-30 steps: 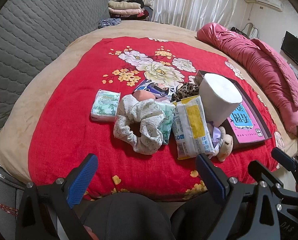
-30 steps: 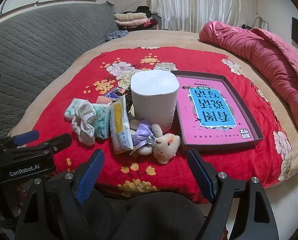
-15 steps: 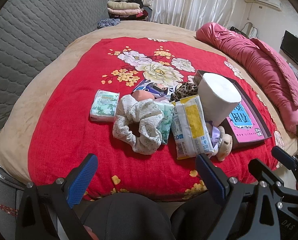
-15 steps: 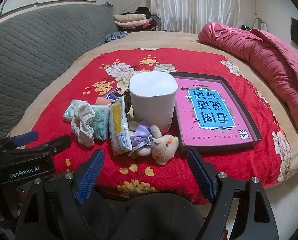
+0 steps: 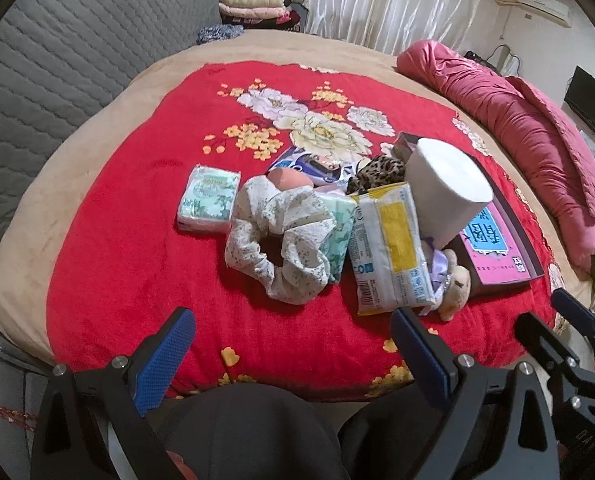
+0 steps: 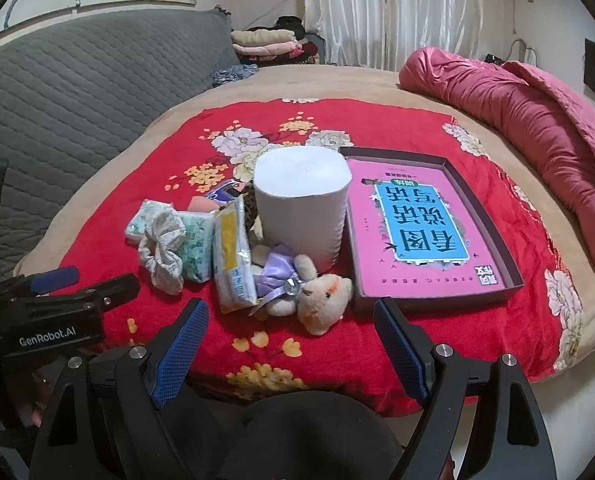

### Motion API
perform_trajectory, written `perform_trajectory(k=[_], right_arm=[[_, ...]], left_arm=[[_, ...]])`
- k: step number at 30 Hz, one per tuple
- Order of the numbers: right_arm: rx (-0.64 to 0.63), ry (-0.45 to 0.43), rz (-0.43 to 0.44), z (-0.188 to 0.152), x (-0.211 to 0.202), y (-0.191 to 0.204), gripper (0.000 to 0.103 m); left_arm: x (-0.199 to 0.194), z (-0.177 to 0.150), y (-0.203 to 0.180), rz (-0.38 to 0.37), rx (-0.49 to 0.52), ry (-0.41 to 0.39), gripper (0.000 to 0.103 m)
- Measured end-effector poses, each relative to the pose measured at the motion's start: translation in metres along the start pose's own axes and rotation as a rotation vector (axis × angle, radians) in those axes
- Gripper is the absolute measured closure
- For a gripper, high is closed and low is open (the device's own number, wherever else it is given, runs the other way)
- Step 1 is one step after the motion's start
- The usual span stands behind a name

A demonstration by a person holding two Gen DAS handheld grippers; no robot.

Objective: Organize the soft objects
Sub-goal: 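Grasp the white floral scrunchie with the left tool while the right tool grasps the teddy bear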

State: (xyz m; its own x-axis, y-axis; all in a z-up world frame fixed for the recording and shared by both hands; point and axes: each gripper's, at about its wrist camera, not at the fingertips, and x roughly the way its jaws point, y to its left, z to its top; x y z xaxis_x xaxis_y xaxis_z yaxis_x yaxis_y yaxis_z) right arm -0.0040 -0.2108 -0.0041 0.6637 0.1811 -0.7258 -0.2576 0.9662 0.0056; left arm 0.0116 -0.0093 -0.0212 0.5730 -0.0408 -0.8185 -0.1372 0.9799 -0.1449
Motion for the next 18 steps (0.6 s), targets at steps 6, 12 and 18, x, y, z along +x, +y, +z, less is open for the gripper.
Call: perform_trajectory(k=[6, 12, 18], right_arm=[[-0.074, 0.045, 0.011, 0.006, 0.017, -0.014, 0.018], [-0.182, 0.163, 0.038, 0.004, 0.057, -0.027, 0.018], [-0.448, 0.167, -0.015, 0.001, 0.089, -0.007, 0.018]], left_arm=[[0.027, 0.011, 0.008, -0.007, -0.028, 0.054, 0.005], [0.054, 0.019, 0.011, -0.017, -0.043, 0.115, 0.005], [0.073, 0.021, 0.022, -0.052, -0.09, 0.166, 0.011]])
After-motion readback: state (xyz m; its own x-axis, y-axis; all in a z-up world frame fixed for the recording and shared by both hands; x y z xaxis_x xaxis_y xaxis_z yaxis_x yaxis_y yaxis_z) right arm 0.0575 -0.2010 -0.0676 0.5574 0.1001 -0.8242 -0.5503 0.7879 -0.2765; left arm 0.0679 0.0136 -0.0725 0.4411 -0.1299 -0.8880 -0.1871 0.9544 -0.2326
